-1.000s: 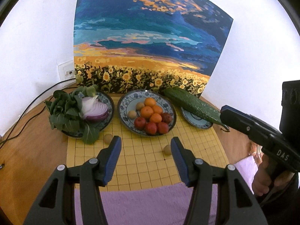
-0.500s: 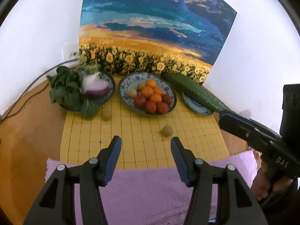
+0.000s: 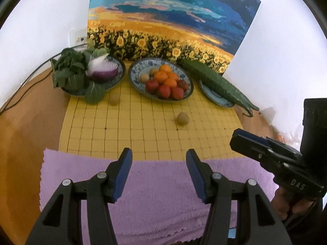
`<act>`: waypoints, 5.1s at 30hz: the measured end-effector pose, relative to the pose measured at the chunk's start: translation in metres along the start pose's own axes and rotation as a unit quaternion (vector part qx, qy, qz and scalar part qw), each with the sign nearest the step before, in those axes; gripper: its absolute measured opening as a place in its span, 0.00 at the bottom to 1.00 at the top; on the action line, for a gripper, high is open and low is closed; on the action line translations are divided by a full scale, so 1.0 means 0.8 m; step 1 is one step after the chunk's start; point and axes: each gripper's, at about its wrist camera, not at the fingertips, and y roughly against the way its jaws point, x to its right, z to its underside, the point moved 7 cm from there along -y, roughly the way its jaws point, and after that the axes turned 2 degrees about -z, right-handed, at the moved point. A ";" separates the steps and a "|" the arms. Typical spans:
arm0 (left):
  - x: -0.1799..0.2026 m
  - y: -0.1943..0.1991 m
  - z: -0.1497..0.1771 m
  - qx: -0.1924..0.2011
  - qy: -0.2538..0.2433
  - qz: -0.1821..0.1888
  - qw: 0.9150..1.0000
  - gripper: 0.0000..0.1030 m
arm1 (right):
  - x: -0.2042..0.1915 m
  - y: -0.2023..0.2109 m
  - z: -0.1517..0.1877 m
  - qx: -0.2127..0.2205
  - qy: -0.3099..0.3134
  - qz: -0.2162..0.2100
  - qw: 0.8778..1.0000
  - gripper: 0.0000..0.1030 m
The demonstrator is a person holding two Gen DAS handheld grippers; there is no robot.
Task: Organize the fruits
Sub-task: 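Move both open tools toward the two brown potatoes on the board, then close the right tool on a brown potato while the left tool grasps the other potato, then carry the right tool's potato over the plate while the left tool carries its potato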
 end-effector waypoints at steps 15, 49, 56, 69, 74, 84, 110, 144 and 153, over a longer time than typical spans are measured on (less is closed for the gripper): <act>-0.030 -0.033 0.024 -0.039 0.022 -0.023 0.999 0.56 | 0.040 -0.036 0.053 -0.066 -0.025 0.029 0.997 0.28; -0.061 -0.061 -0.068 -0.028 0.017 -0.015 0.999 0.49 | 0.069 -0.078 -0.007 -0.056 -0.023 0.029 0.998 0.28; -0.082 -0.087 -0.077 -0.045 0.035 -0.015 0.998 0.43 | 0.082 -0.105 -0.007 -0.071 -0.034 0.033 0.996 0.32; -0.110 -0.134 -0.091 -0.043 0.048 -0.033 0.997 0.34 | 0.085 -0.136 -0.011 -0.094 0.023 0.066 0.993 0.32; -0.107 -0.142 -0.100 -0.029 0.045 -0.029 0.998 0.34 | 0.084 -0.148 -0.012 -0.099 0.049 0.076 0.991 0.32; -0.113 -0.147 -0.109 -0.005 0.073 -0.049 0.996 0.27 | 0.083 -0.155 -0.014 -0.094 0.069 0.075 0.990 0.27; -0.031 -0.145 -0.055 -0.037 -0.071 -0.002 0.997 0.24 | 0.076 -0.150 -0.010 -0.046 0.065 0.097 0.992 0.26; -0.016 -0.056 -0.095 0.054 -0.090 -0.008 0.995 0.23 | 0.036 -0.073 -0.066 0.050 0.096 0.069 0.992 0.26; -0.031 -0.025 -0.145 0.084 -0.089 -0.028 0.992 0.24 | 0.018 -0.052 -0.099 0.096 0.108 0.066 0.987 0.26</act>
